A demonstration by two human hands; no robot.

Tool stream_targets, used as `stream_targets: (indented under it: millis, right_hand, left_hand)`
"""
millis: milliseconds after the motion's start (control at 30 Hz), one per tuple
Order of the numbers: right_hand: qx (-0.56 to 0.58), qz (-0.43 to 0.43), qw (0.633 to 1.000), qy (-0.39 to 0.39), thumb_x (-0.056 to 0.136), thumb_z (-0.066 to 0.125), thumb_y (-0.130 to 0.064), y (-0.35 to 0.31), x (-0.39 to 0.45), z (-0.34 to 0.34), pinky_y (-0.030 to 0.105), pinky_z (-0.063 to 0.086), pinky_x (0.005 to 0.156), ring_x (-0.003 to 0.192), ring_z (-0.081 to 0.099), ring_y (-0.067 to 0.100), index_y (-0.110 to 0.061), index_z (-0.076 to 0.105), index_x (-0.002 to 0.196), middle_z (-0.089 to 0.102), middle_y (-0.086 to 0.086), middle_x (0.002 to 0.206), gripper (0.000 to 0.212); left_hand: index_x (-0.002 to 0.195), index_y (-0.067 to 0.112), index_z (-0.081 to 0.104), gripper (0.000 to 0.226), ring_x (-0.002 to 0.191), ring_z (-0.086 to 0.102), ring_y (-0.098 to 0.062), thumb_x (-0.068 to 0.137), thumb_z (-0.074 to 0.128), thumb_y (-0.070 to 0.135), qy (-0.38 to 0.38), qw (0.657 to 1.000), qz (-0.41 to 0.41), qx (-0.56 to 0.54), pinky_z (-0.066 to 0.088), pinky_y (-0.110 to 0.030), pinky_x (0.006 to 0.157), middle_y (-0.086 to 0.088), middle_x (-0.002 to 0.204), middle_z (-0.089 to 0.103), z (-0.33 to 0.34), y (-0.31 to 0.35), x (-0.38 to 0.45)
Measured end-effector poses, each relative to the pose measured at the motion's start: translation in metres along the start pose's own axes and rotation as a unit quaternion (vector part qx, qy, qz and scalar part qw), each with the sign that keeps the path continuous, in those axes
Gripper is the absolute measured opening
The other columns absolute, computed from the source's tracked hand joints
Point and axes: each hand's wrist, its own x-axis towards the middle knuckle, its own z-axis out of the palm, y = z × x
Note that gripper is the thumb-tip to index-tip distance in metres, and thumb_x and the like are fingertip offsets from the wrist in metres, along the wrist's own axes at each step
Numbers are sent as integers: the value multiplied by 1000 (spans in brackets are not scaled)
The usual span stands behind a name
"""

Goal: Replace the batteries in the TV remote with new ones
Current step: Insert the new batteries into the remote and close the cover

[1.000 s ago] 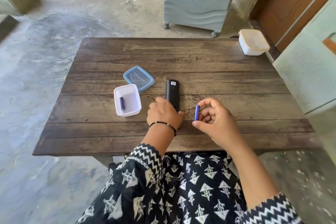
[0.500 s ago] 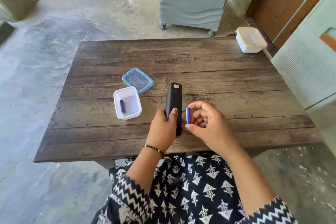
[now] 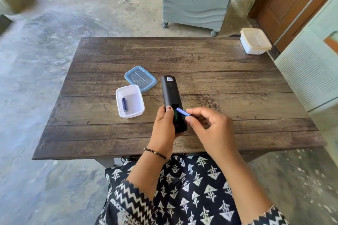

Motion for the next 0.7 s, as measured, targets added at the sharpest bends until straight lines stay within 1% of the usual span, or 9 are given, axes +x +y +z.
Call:
stream_targets:
  millis: [100, 167, 267, 333, 433, 500, 600, 667, 700]
  right_hand:
    - [-16, -40, 999, 16, 74, 76, -12, -2, -1, 1, 24, 56, 66, 74, 67, 2, -12, 73, 87, 72, -4, 84, 14]
    - [-11, -46, 999, 19, 73, 77, -13, -5, -1, 0, 23, 56, 66, 73, 66, 3, -12, 73, 84, 73, -4, 83, 13]
    - [-20, -55, 998, 12, 71, 78, -13, -8, 0, 0, 18, 54, 65, 72, 65, 4, -11, 73, 82, 73, -2, 81, 12]
    - [-45, -71, 996, -3, 72, 78, -13, -9, -1, -1, 18, 52, 63, 69, 65, 5, -11, 74, 80, 72, -1, 78, 10]
    - [-111, -102, 988, -23, 73, 77, -11, -10, -3, 2, 23, 53, 62, 68, 64, 10, -9, 72, 80, 71, -1, 77, 9]
    - [-128, -103, 986, -32, 75, 75, -10, -8, -2, 4, 26, 54, 61, 69, 63, 12, -8, 71, 82, 69, 0, 78, 7]
    - [-114, -92, 988, -46, 79, 70, -7, -5, 1, 4, 31, 55, 64, 72, 63, 13, -8, 72, 87, 68, 1, 81, 8]
    - [-104, -84, 990, -49, 80, 69, -6, -5, 1, 4, 29, 55, 64, 72, 63, 12, -8, 72, 87, 68, 0, 81, 7]
    - [-103, -78, 990, -49, 80, 69, -7, -6, 1, 4, 28, 55, 63, 71, 62, 12, -8, 72, 85, 67, 0, 80, 6]
  left_hand:
    - [92, 16, 50, 22, 80, 55, -22, 100, 31, 24, 0, 1000, 2, -18, 47, -31, 64, -8, 89, 58, 3, 2, 0]
    - [93, 16, 50, 23, 82, 57, -24, 100, 30, 23, -7, 999, 3, -39, 48, -35, 71, -7, 87, 61, 4, 4, -1]
    - [95, 13, 50, 23, 86, 58, -27, 100, 30, 21, -13, 999, 11, -51, 50, -41, 80, -9, 89, 62, 5, 5, -3]
    - [95, 13, 49, 21, 81, 57, -24, 100, 30, 21, -19, 999, 19, -47, 51, -40, 76, -10, 88, 59, 5, 4, -4]
    - [96, 14, 48, 20, 68, 53, -16, 100, 30, 20, -29, 998, 24, -50, 51, -30, 61, -7, 82, 55, 6, 2, -4]
    - [95, 15, 49, 21, 65, 54, -14, 100, 30, 19, -35, 997, 22, -61, 51, -25, 55, -4, 78, 56, 5, 1, -4]
    - [93, 14, 50, 22, 59, 60, -10, 101, 29, 19, -53, 995, 12, -87, 51, -25, 51, 0, 69, 61, 4, 1, -5]
    - [91, 13, 49, 22, 55, 62, -8, 101, 29, 18, -67, 992, 5, -107, 52, -25, 51, 1, 65, 63, 4, 2, -7]
    - [91, 12, 49, 22, 55, 63, -8, 100, 29, 17, -72, 991, 2, -112, 53, -25, 51, 0, 66, 62, 4, 3, -7]
